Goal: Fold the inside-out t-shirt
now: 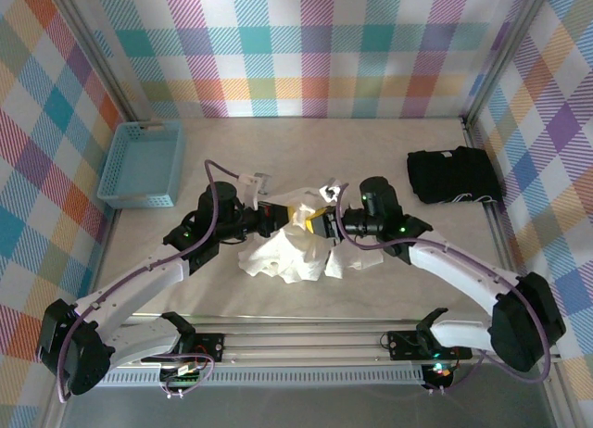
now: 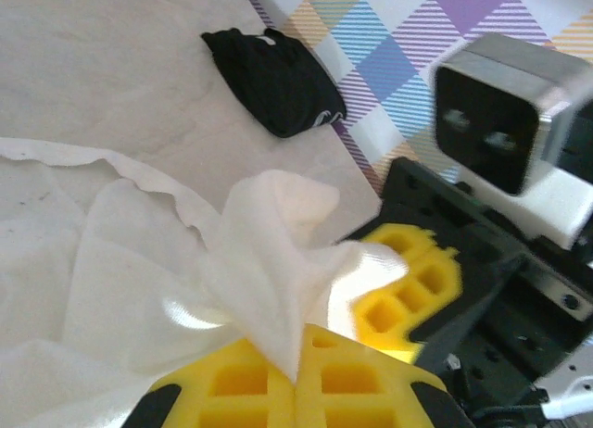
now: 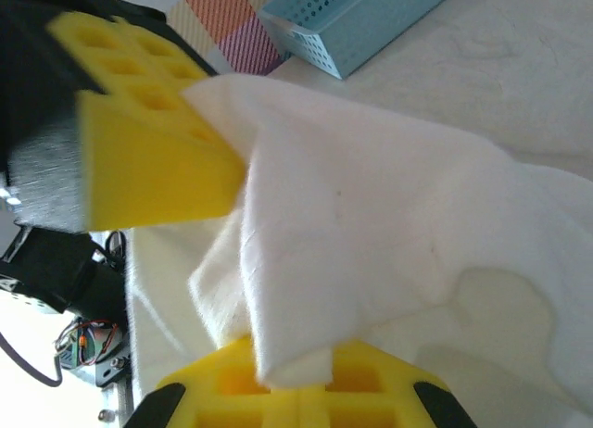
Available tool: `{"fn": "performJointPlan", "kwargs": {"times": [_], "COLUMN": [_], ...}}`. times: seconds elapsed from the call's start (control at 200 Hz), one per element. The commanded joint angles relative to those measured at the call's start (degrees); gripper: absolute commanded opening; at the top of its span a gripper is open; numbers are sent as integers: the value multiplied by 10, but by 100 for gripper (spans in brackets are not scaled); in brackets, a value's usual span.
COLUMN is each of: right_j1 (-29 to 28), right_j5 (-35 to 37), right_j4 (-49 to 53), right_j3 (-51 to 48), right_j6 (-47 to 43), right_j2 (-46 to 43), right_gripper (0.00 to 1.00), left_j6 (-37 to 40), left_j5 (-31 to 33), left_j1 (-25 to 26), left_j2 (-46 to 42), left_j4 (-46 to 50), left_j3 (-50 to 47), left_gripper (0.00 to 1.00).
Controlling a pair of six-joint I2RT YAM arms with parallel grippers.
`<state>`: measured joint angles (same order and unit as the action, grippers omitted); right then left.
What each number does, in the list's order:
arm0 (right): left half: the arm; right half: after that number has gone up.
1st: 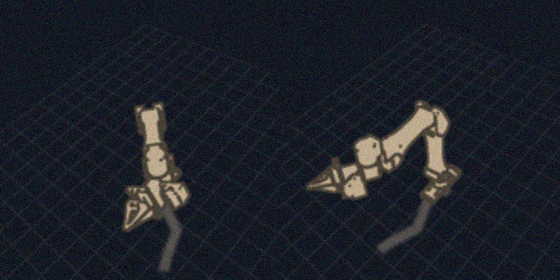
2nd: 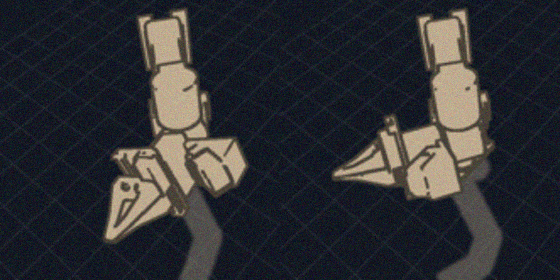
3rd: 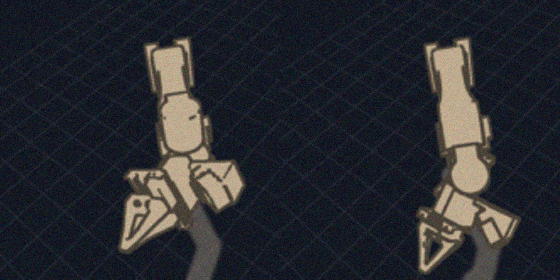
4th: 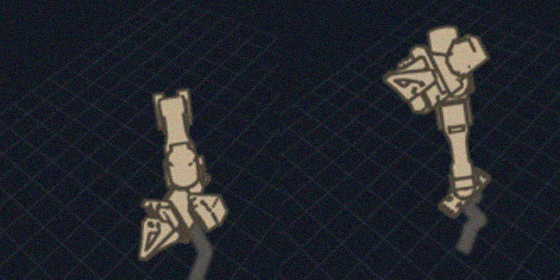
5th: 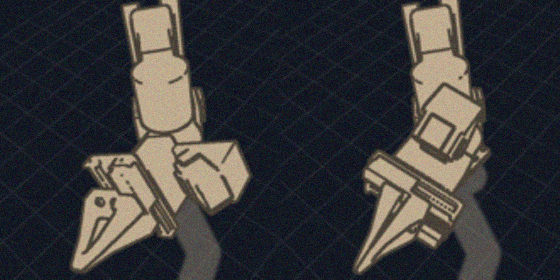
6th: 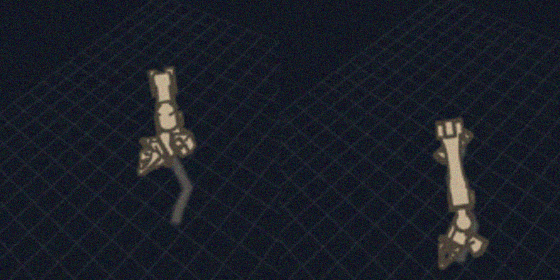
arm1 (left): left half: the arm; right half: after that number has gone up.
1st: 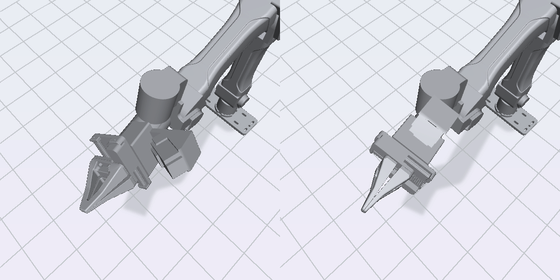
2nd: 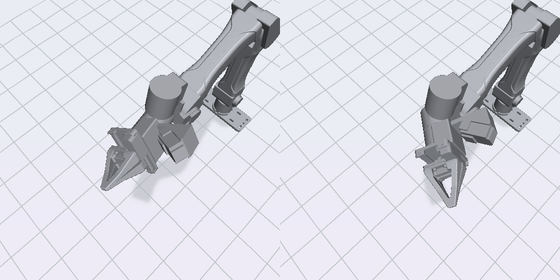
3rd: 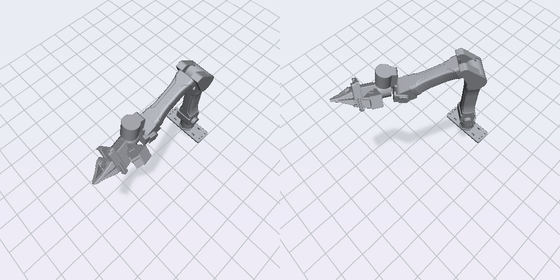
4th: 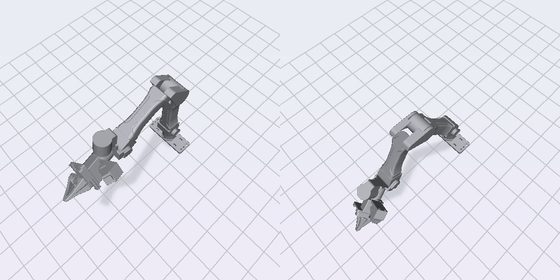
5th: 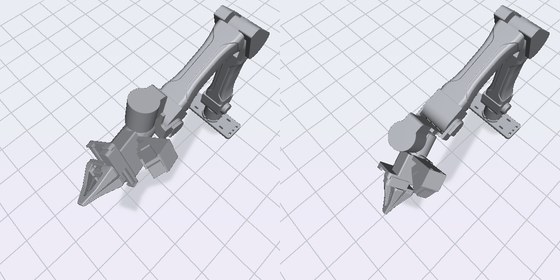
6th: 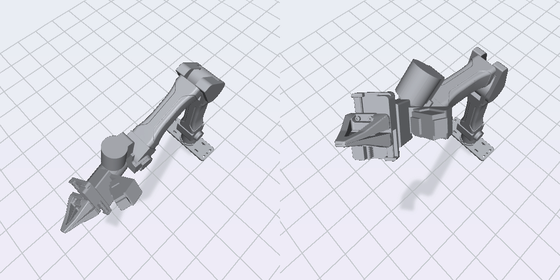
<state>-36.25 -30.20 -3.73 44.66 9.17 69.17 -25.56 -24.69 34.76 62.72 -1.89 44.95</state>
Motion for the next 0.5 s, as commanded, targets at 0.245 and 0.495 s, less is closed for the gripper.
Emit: {"fn": "performJointPlan", "kwargs": {"times": [0.245,0.495], "right_j1": [13,12], "right_j5": [-114,-214], "right_j4": [-58,-122], "right_j3": [-30,-14], "right_j6": [5,73], "right_j2": [-44,7], "right_gripper": [0,0], "left_j6": [-15,-10], "left_j5": [30,32], "left_j1": [-18,-18], "left_j2": [5,15], "left_j4": [14,17], "left_j3": [12,14], "left_gripper": [0,0]}}
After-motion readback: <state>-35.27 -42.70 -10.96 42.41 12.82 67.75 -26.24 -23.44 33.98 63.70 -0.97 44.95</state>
